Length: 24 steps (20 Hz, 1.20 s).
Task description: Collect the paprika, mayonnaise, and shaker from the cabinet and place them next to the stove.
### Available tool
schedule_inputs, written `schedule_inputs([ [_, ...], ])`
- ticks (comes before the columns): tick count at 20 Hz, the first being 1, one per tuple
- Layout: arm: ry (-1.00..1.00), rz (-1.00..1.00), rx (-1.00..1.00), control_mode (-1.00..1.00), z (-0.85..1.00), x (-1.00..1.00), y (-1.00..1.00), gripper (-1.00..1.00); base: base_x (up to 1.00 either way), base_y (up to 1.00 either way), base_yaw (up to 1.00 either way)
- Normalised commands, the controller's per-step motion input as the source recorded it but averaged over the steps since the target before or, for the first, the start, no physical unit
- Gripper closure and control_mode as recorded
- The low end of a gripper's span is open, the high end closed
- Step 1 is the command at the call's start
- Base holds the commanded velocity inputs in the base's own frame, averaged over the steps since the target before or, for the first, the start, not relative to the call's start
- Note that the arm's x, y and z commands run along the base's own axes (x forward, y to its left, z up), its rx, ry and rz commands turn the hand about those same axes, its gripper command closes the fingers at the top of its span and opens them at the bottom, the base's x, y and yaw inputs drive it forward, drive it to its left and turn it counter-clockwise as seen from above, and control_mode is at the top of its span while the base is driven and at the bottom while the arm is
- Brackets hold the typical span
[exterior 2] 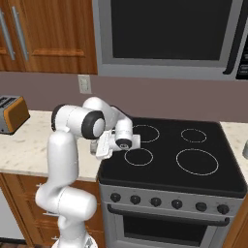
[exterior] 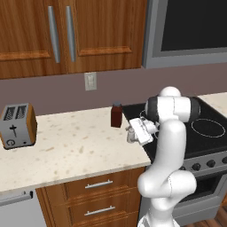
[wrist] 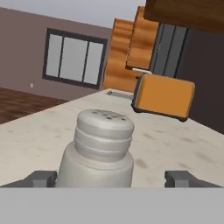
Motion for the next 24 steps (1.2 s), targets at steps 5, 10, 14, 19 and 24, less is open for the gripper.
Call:
schedule_inputs([
  [5,-0.14,0.0,0.0,-1.0,0.22,0.0,0.0,-1.0,0.0,0.0,0.0],
  [10,-0.16,0.0,0.0,-1.0,0.44,-0.05,0.0,-1.0,0.0,0.0,0.0],
  [14,-0.18,0.0,0.0,-1.0,0.55,-0.19,0.0,-1.0,0.0,0.0,0.0],
  [19,-0.21,0.0,0.0,-1.0,0.6,-0.38,0.0,-1.0,0.0,0.0,0.0],
  [24,-0.21,0.0,0.0,-1.0,0.59,-0.62,0.0,-1.0,0.0,0.0,0.0],
])
